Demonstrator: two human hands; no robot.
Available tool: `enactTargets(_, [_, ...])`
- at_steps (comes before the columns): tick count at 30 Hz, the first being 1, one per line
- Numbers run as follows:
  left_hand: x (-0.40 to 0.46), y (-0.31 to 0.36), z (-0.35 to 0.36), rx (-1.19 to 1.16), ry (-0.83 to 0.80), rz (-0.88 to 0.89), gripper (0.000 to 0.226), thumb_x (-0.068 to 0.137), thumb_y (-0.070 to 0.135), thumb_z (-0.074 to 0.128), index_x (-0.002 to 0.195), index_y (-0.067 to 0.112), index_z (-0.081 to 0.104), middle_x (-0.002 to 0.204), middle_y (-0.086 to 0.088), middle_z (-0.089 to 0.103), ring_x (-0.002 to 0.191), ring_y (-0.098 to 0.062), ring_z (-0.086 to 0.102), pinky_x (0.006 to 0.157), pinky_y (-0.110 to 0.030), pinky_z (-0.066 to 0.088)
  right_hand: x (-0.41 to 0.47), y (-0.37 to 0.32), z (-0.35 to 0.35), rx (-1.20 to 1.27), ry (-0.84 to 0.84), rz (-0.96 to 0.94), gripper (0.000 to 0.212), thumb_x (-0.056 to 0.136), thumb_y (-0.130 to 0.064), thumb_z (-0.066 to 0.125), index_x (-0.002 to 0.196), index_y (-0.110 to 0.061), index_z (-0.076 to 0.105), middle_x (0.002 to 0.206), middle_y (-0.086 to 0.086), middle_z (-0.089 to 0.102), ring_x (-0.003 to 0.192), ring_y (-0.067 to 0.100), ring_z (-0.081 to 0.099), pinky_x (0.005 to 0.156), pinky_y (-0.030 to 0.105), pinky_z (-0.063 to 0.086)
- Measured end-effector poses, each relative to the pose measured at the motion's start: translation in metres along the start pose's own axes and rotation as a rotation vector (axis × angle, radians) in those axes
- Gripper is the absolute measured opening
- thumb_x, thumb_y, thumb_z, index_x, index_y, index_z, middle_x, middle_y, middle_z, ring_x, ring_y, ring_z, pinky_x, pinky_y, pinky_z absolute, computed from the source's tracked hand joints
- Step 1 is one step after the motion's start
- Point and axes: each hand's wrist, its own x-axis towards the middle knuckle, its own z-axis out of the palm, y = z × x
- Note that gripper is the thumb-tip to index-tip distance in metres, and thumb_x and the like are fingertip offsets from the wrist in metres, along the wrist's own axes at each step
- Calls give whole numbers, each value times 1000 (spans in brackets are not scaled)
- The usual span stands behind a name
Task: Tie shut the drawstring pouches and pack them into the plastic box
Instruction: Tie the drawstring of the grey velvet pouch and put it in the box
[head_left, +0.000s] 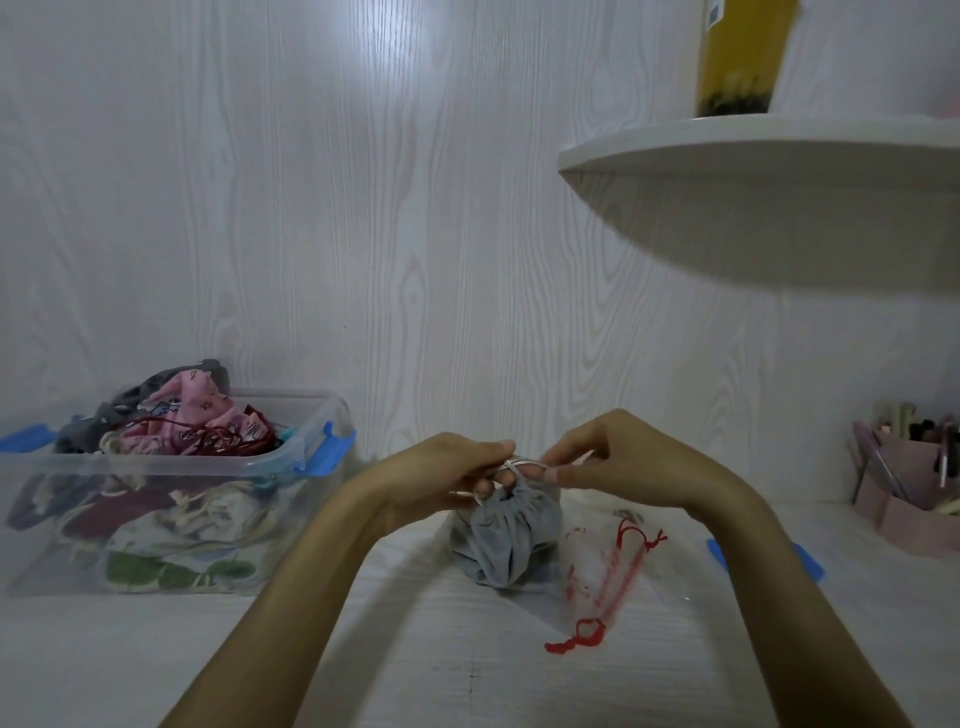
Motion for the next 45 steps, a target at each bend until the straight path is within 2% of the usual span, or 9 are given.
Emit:
enactTargets(2, [0,-1,-3,-11,34,12,33,93,36,53,76,15,73,68,2,60,74,-9,57,90,-27,48,-1,0,-2,49,110,21,6,81,-27,71,85,-29,75,78,-13,71,69,-5,62,62,9,45])
enactTargets(5, [1,-2,-5,-76,81,50,24,90,27,61,96,9,75,90,-2,73,86,-10,67,90,-22,53,-9,-1,-12,179,172,16,5,78,-24,74,82,-23,77,70,-6,73,56,-6,58,51,5,41])
enactTargets(10, [-2,1,-5,-218,122,88,21,83,15,67,103,8,72,100,-6,75,92,-11,71,73,-13,53,-16,-18,-12,163,-103,-42,10,79,-29,71,86,-25,78,77,-6,74,63,0,59,61,9,47])
enactTargets(16, [-8,5,-5,-199,125,91,15,79,5,70,92,12,73,91,-3,76,85,-9,72,69,-12,53,-9,-14,-7,91,53,59,13,89,-36,59,92,-29,70,82,-10,70,62,0,56,54,9,38])
enactTargets(21, [-7,6,-2,-93,143,127,16,75,5,74,87,14,76,92,-7,76,88,-13,71,75,-16,54,-1,-13,9,139,-114,14,23,85,-31,66,108,-33,67,95,-9,64,60,-18,52,59,7,39])
enactTargets(29, [-5,4,-4,237,523,316,17,66,5,82,71,20,75,70,0,75,70,-11,72,75,-23,57,3,-6,7,186,-72,40,15,78,-33,73,92,-28,74,78,-6,62,53,-9,51,61,12,42])
enactTargets(34, [-2,-3,-1,367,648,415,14,68,22,83,71,30,72,57,17,68,58,-1,66,65,-15,53,6,-4,14,346,-52,120,22,93,-33,54,95,-21,73,73,-8,62,58,1,51,54,14,37])
enactTargets(39, [-2,-4,-1,317,598,518,12,68,22,83,76,26,75,72,8,74,69,-3,70,70,-20,57,15,2,26,609,-122,167,24,97,-25,50,111,-12,64,68,-3,55,50,4,44,51,17,31])
enactTargets(45, [2,-4,-1,238,549,532,10,71,16,81,79,20,77,72,6,75,70,-6,71,65,-19,55,23,9,37,757,-111,106,20,94,-23,54,97,-11,70,65,-2,43,52,4,37,56,22,24])
